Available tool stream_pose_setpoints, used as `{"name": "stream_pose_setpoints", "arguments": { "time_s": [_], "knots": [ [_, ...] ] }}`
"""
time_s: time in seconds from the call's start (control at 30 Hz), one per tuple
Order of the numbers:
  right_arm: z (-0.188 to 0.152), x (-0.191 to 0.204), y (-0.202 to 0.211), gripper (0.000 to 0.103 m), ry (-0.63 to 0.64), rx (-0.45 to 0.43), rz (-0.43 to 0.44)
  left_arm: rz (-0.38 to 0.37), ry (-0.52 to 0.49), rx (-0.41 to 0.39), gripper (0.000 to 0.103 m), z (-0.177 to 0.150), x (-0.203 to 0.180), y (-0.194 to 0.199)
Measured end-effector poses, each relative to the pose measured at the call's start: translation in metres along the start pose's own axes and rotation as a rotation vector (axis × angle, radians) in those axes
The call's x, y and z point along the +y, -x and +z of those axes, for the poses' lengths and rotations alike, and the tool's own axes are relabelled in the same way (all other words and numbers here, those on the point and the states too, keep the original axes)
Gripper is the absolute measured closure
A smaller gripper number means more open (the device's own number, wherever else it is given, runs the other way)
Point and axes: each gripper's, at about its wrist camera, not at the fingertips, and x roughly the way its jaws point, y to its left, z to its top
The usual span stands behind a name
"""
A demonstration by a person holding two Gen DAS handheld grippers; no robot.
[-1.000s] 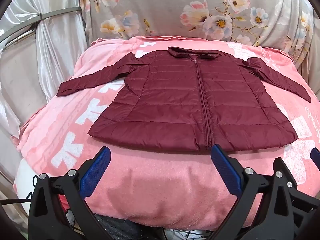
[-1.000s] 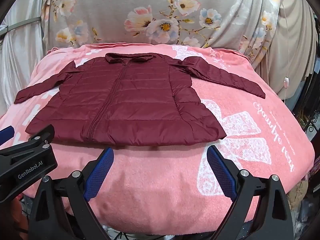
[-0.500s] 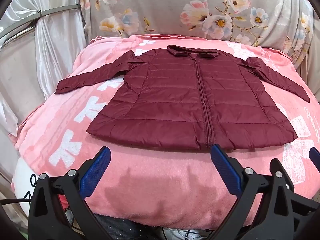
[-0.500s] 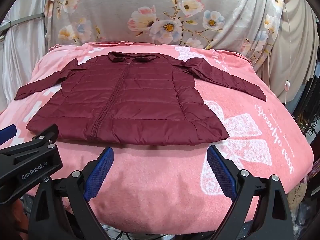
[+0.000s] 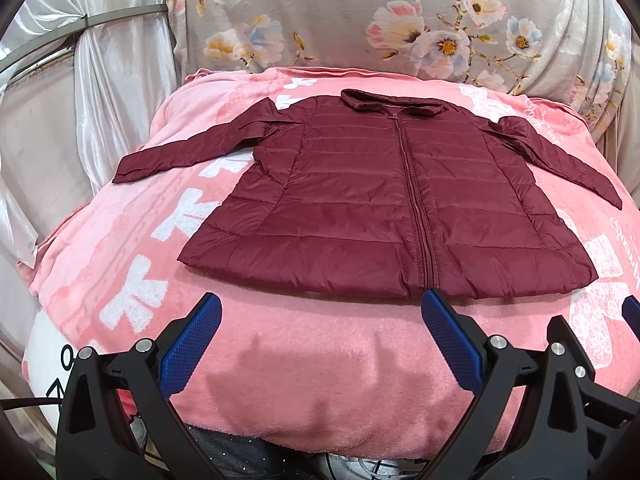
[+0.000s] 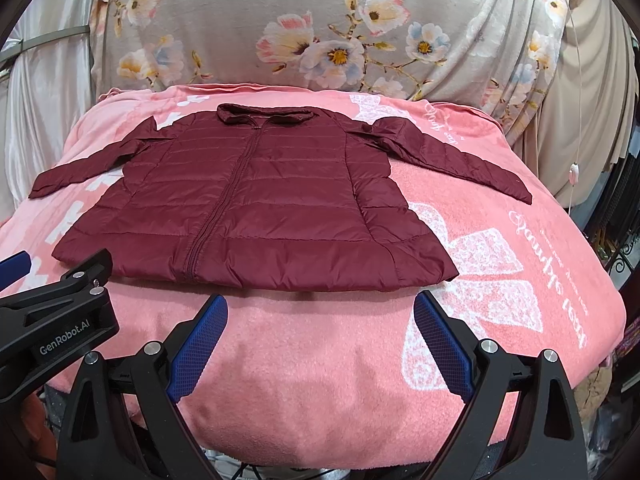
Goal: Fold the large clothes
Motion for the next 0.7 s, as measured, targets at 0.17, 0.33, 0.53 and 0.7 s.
{"name": "stream_pose_setpoints", "arguments": {
  "time_s": [0.17, 0.33, 0.53, 0.7],
  "knots": [
    [0.0010, -0.0011, 0.0005, 0.011, -0.006, -0.003, -0.008, 0.000, 0.007, 0.003, 0.006, 0.0015, 0.0055, -0.0026],
    [0.0014, -0.0039, -0.0012, 0.011, -0.007, 0.000, -0.009, 0.005, 0.013, 0.004, 0.006, 0.0006, 0.0079, -0.0033],
    [0.0015, -0.0040, -0.0018, 0.011, -0.007, 0.001, -0.007, 0.005, 0.013, 0.006, 0.006, 0.0003, 0.0077, -0.0034],
    [0.0001, -0.0037, -0.0030, 0.011, -0.007, 0.002, -0.007, 0.005, 0.014, 0.007, 0.006, 0.0004, 0.0081, -0.0039]
  ]
}}
